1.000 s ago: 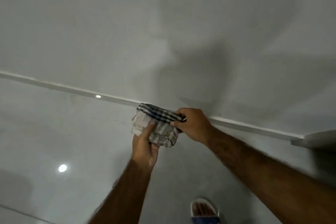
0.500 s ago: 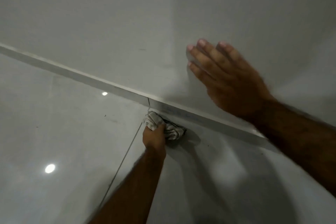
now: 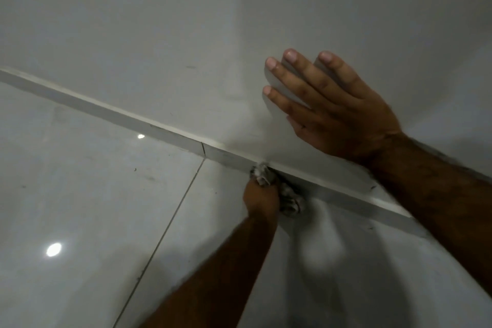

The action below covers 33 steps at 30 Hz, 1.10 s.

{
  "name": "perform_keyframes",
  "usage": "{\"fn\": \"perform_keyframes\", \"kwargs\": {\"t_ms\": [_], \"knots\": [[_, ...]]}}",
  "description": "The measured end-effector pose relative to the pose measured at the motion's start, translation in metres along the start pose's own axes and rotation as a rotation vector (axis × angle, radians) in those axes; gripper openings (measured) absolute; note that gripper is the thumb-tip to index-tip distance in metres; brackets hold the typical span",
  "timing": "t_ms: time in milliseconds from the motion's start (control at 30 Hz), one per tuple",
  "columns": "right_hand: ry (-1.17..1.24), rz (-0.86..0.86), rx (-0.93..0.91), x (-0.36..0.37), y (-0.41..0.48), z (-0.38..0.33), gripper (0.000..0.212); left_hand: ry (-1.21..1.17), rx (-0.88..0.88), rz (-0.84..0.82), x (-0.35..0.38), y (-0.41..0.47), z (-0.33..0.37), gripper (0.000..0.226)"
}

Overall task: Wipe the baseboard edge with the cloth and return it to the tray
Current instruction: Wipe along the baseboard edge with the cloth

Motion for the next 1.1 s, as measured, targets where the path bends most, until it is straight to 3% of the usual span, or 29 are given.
{"fn": "perform_keyframes", "kwargs": {"t_ms": [67,133,233,400,467,600,700,800,933,1000,1100], "knots": [[0.012,0.000,-0.009,0.000,0.000,0.000,0.054,-0.133,0.035,0.174,-0.035,0.019,0.018,0.016],[0.029,-0.022,-0.034,-0.001,-0.007,0.004,0.053,-0.206,0.077,0.307,-0.074,0.045,0.036,0.030],[0.017,-0.057,-0.057,-0.003,-0.030,0.014,0.056,-0.232,0.093,0.368,-0.093,0.063,0.045,0.047],[0.004,-0.093,-0.066,-0.001,-0.052,0.019,0.060,-0.048,0.124,0.132,-0.008,0.002,0.016,0.033],[0.003,-0.093,-0.072,0.000,-0.058,0.021,0.058,-0.004,0.071,0.054,0.015,-0.017,0.002,0.037],[0.023,-0.084,-0.053,0.000,-0.063,0.021,0.054,-0.010,0.173,0.218,-0.026,0.015,0.020,0.051],[0.017,-0.064,-0.050,-0.001,-0.062,0.021,0.053,-0.227,0.197,0.226,-0.075,0.061,0.045,0.063],[0.021,-0.069,-0.047,-0.001,-0.061,0.022,0.053,-0.145,0.101,0.175,-0.069,0.055,0.044,0.041],[0.022,-0.078,-0.049,-0.001,-0.064,0.021,0.054,-0.223,-0.188,-0.153,0.032,0.006,-0.012,0.008],[0.003,-0.074,-0.057,-0.002,-0.062,0.022,0.056,-0.311,-0.270,-0.200,0.065,-0.013,-0.035,0.021],[0.005,-0.084,-0.061,-0.001,-0.063,0.021,0.057,-0.414,-0.256,-0.261,0.074,-0.026,-0.035,0.026]]}}
Point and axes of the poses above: each hand's wrist, its own y-axis towards the middle knuckle, its own x-axis out of the palm, z = x × y, the point moved 6 cm from there along y, towards the middle knuckle, and after that the axes turned 6 degrees about -z, right-handed, at the moved point
